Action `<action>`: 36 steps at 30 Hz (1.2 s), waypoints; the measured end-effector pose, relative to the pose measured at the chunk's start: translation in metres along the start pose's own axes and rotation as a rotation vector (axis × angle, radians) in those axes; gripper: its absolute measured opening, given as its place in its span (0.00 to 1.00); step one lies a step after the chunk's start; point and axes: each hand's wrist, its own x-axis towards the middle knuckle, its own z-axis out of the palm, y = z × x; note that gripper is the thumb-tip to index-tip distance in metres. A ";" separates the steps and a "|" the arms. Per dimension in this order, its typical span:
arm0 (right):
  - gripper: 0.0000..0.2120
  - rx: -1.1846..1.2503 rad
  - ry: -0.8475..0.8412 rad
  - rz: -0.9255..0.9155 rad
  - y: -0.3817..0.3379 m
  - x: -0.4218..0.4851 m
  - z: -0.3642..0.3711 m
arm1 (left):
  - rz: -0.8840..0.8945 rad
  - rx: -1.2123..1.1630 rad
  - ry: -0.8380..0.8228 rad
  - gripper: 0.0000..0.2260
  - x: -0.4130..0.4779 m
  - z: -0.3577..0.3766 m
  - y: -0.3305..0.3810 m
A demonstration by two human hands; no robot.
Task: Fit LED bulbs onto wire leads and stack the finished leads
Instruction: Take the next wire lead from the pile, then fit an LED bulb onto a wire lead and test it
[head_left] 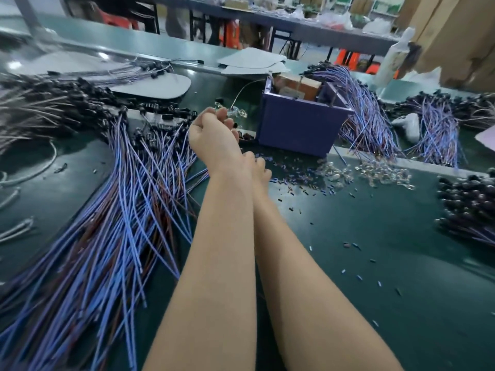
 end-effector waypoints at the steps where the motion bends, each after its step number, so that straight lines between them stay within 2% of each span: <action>1: 0.15 0.002 0.022 0.004 -0.001 0.001 0.002 | 0.001 -0.008 0.001 0.10 0.001 0.000 0.000; 5: 0.12 0.099 0.107 0.030 0.002 0.003 0.008 | -0.004 -0.028 -0.002 0.10 0.002 0.002 0.000; 6: 0.10 0.187 0.148 0.016 0.003 0.003 0.007 | -0.001 -0.033 -0.002 0.10 0.001 0.003 -0.001; 8: 0.01 0.537 0.218 0.011 0.004 -0.001 0.002 | 0.006 -0.037 -0.005 0.10 0.000 0.004 -0.001; 10: 0.04 0.916 0.261 0.044 0.004 -0.006 -0.008 | 0.010 -0.043 -0.015 0.09 -0.001 0.005 -0.003; 11: 0.01 1.016 0.296 0.057 0.006 -0.008 -0.015 | 0.015 -0.041 -0.034 0.07 -0.004 0.005 -0.005; 13: 0.11 1.082 0.387 0.084 0.014 -0.011 -0.031 | 0.036 -0.013 -0.102 0.05 -0.011 0.008 -0.009; 15: 0.12 1.196 0.459 0.106 0.031 -0.014 -0.051 | 0.032 0.025 -0.219 0.08 -0.019 0.013 -0.017; 17: 0.10 1.265 0.529 0.105 0.054 -0.020 -0.072 | -0.039 0.181 -0.361 0.12 -0.028 0.019 -0.031; 21: 0.05 1.378 0.735 0.107 0.103 -0.037 -0.104 | -0.216 0.890 -0.680 0.19 -0.050 0.025 -0.066; 23: 0.05 1.425 0.849 0.146 0.127 -0.045 -0.115 | -0.342 1.038 -0.786 0.23 -0.059 0.027 -0.085; 24: 0.05 1.436 0.915 0.184 0.139 -0.049 -0.120 | -0.407 1.016 -0.800 0.24 -0.062 0.029 -0.094; 26: 0.05 1.444 1.030 0.275 0.162 -0.055 -0.126 | -0.504 0.772 -0.755 0.18 -0.066 0.031 -0.106; 28: 0.04 1.464 1.118 0.369 0.182 -0.061 -0.128 | -0.493 0.427 -0.677 0.10 -0.064 0.033 -0.112; 30: 0.05 1.576 1.158 0.427 0.197 -0.067 -0.128 | -0.416 0.216 -0.604 0.08 -0.056 0.032 -0.115; 32: 0.06 1.801 1.063 0.380 0.200 -0.070 -0.124 | -0.381 0.170 -0.550 0.11 -0.051 0.027 -0.121; 34: 0.10 1.912 0.858 0.312 0.193 -0.067 -0.114 | -0.394 0.184 -0.518 0.12 -0.050 0.022 -0.128; 36: 0.09 1.715 0.627 0.302 0.178 -0.058 -0.099 | -0.412 0.190 -0.488 0.12 -0.049 0.019 -0.134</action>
